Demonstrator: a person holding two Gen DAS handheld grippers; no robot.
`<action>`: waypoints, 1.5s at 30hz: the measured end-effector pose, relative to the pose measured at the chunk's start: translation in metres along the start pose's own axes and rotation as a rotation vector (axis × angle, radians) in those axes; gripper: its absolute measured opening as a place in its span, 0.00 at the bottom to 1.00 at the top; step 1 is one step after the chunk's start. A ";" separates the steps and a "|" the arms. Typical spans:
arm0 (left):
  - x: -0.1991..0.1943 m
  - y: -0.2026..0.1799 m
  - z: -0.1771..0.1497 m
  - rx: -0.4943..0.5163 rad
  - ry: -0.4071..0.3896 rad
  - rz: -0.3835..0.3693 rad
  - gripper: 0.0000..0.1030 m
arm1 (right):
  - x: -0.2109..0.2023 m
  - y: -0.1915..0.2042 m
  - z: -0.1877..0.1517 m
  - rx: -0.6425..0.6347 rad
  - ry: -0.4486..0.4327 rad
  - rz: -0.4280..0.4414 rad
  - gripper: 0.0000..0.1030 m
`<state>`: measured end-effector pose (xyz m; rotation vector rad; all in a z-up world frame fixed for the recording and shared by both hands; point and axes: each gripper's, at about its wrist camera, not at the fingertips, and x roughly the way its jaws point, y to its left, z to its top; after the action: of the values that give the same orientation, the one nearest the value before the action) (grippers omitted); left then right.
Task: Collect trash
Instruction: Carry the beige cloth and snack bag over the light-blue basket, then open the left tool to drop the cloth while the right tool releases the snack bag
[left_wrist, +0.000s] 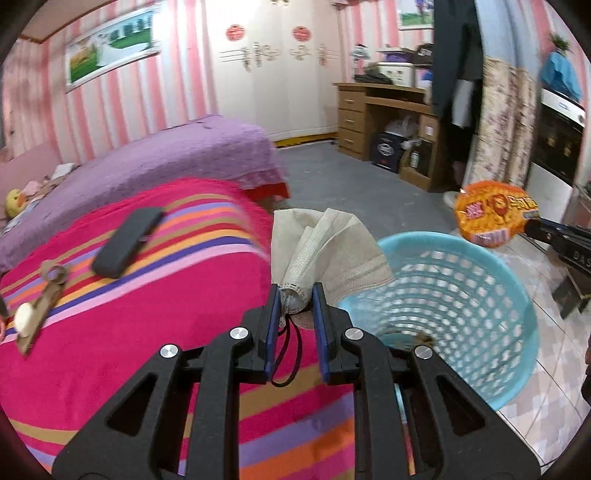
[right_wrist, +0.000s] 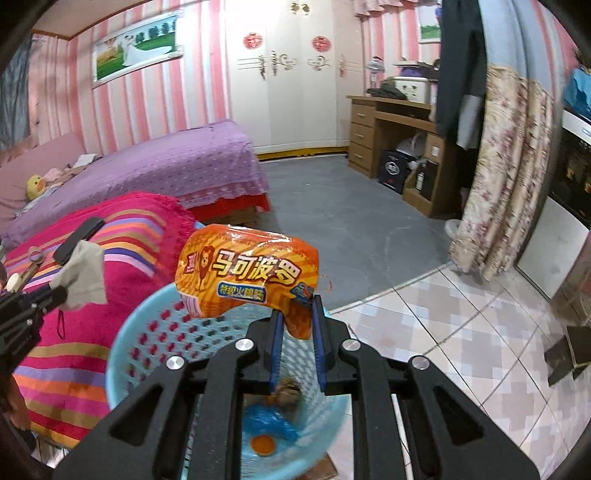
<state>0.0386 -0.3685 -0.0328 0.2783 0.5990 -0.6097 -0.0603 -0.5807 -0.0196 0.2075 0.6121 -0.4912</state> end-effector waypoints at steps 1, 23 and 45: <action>0.002 -0.006 -0.001 0.005 0.000 -0.010 0.16 | 0.000 -0.004 -0.001 0.003 0.002 -0.007 0.14; 0.037 -0.043 0.001 -0.003 -0.018 0.015 0.75 | 0.021 -0.023 -0.016 0.019 0.062 -0.015 0.14; -0.010 0.052 0.007 -0.097 -0.109 0.186 0.91 | 0.046 0.023 -0.013 -0.022 0.115 -0.019 0.76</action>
<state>0.0673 -0.3256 -0.0177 0.2053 0.4899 -0.4129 -0.0224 -0.5740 -0.0561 0.2105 0.7316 -0.4934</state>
